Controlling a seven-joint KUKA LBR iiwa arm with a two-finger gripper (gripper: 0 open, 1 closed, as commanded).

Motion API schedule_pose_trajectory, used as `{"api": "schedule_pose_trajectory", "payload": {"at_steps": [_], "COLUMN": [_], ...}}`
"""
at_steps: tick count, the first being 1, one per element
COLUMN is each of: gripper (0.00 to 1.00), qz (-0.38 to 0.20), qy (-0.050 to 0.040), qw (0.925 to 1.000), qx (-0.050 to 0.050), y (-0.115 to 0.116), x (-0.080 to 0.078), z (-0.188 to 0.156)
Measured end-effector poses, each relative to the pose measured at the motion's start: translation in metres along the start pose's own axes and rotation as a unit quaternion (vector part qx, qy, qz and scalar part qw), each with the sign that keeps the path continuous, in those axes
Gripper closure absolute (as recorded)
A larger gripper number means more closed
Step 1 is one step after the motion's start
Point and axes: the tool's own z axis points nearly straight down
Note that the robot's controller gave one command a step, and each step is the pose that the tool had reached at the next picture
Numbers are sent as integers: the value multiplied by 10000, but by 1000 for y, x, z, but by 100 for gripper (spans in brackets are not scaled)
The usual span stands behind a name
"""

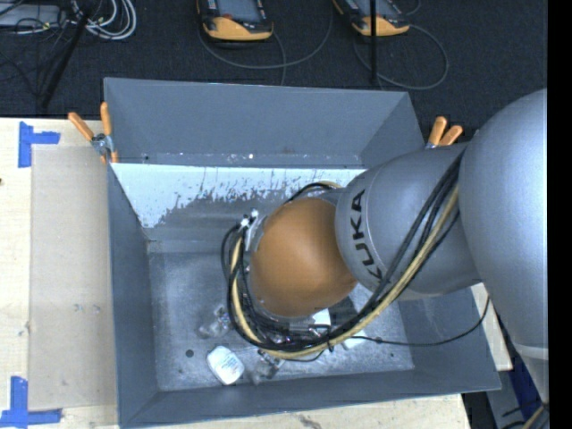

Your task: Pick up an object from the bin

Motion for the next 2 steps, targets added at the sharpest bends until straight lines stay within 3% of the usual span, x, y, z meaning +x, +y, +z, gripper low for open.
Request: {"api": "schedule_pose_trajectory", "payload": {"at_steps": [1, 2], "gripper": [0, 100], "qz": [-1773, -1487], "qy": [-5, -93], "qw": [9842, 9888], "qx": [-1, 38], "y": [20, -5], "x": [-10, 20], "z": [2, 10]}}
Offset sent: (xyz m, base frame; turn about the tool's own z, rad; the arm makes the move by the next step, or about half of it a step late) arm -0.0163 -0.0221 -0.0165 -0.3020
